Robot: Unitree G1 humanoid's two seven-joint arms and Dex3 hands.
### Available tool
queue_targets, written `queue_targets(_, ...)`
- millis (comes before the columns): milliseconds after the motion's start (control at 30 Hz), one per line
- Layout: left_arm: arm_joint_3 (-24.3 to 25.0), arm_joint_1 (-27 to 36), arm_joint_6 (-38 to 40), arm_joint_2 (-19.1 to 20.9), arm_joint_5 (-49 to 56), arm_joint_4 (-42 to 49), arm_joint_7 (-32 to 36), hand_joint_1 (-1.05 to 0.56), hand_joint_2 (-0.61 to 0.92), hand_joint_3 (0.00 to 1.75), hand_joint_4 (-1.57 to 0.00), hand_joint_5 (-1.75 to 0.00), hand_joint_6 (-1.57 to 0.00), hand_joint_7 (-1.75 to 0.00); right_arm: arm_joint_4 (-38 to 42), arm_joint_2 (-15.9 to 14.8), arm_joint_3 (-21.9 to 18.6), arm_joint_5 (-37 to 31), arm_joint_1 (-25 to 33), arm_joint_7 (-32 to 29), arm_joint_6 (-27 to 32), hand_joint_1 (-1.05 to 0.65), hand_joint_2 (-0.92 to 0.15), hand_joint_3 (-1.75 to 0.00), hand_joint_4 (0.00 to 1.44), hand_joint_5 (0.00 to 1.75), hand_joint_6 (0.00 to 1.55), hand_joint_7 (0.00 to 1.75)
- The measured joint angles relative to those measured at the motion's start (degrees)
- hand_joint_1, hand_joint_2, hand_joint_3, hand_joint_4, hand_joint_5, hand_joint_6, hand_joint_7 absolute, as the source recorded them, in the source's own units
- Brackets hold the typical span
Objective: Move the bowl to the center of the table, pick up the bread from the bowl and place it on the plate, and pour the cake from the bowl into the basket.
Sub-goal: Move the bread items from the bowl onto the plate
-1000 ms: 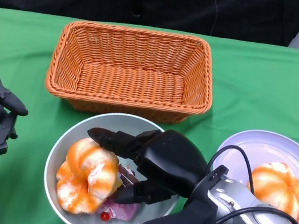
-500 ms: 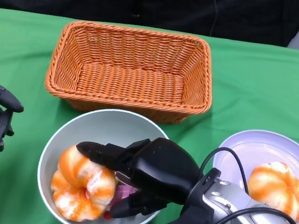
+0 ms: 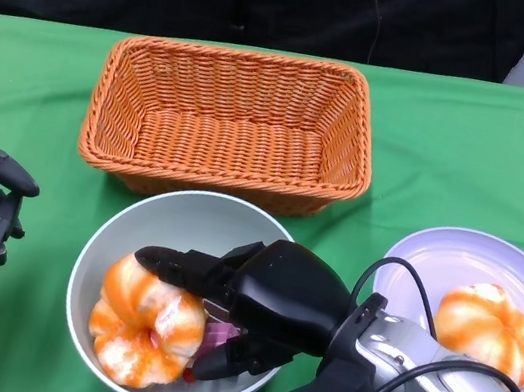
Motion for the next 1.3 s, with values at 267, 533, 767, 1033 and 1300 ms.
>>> queue_targets(267, 0.0, -0.6, 0.0, 0.0, 0.0, 0.4, 0.0, 0.04, 0.64, 1.02, -0.75, -1.67, -0.73, -1.37, 6.6, 1.7, 1.7, -3.0, -2.6, -8.5, -1.6, -0.36, -0.92, -0.17, 0.94, 0.15, 0.55, 0.08)
queue_targets(533, 0.0, -0.7, -0.9, 0.0, 0.7, 0.4, 0.1, 0.05, 0.65, 1.02, -0.75, -1.66, -0.72, -1.38, 16.4, 4.7, 3.3, -5.1, -5.6, -22.5, -6.9, -0.28, -0.92, -0.14, 0.52, 1.62, 0.85, 0.44)
queue_targets(767, 0.0, -0.7, -0.9, 0.0, 0.8, 0.4, 0.1, 0.05, 0.67, 1.01, -0.76, -1.66, -0.72, -1.38, 22.4, 6.7, 4.2, -6.6, -7.6, -31.1, -9.9, -0.3, -0.92, -0.04, 0.55, 1.61, 0.69, 0.97)
queue_targets(1033, 0.0, -0.7, -0.9, 0.1, 0.8, 0.5, 0.1, 0.06, 0.67, 1.0, -0.76, -1.66, -0.71, -1.38, 25.2, 7.5, 1.9, -3.1, -7.7, -30.2, -12.7, -0.29, -0.92, -0.01, 0.58, 1.42, 0.77, 0.74)
queue_targets(1300, 0.0, -0.7, -0.9, 0.1, 0.8, 0.6, 0.1, 0.05, 0.66, 1.02, -0.76, -1.67, -0.72, -1.39, 26.0, 8.4, -1.2, 0.7, -7.7, -29.0, -13.5, -0.26, -0.92, -0.03, 0.59, 1.4, 0.74, 0.81)
